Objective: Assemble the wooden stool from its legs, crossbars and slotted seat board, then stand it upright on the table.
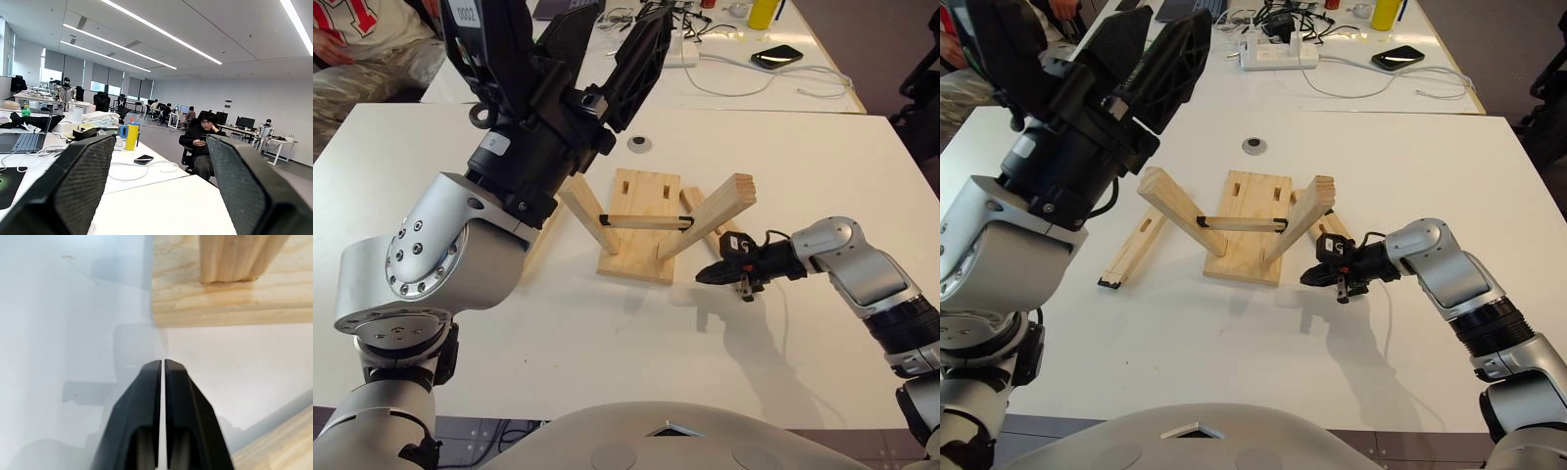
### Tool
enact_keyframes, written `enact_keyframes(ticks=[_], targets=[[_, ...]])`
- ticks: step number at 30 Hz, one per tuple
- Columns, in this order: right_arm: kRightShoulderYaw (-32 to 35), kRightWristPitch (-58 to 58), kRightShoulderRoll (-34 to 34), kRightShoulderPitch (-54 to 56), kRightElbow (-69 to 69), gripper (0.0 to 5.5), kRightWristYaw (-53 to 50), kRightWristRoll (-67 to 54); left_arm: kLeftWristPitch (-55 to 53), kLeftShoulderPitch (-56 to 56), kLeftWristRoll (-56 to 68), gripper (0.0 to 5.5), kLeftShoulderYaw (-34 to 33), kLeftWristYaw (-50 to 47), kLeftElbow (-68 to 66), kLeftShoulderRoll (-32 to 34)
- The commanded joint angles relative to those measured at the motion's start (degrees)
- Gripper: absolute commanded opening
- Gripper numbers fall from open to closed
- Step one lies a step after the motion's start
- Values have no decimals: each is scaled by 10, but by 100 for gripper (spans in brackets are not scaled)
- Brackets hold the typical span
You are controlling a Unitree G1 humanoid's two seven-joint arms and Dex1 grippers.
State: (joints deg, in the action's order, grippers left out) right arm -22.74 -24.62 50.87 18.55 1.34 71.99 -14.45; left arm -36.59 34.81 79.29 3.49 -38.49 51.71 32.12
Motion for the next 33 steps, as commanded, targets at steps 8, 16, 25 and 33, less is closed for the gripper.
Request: enact_keyframes(ticks=[8,16,25,33], targets=[[121,-11,-19,64,-80,70,29,-59,-1,-88,-2,345,-64,64,-28,43],[202,-29,-5,27,-43,186,72,-143,-5,-106,-4,345,-81,98,-42,53],[304,-110,-23,-30,51,208,33,-262,-10,-121,4,345,-98,119,-49,71],[323,-143,-29,-34,89,208,-6,-298,-11,-130,3,345,-109,140,-63,77]])
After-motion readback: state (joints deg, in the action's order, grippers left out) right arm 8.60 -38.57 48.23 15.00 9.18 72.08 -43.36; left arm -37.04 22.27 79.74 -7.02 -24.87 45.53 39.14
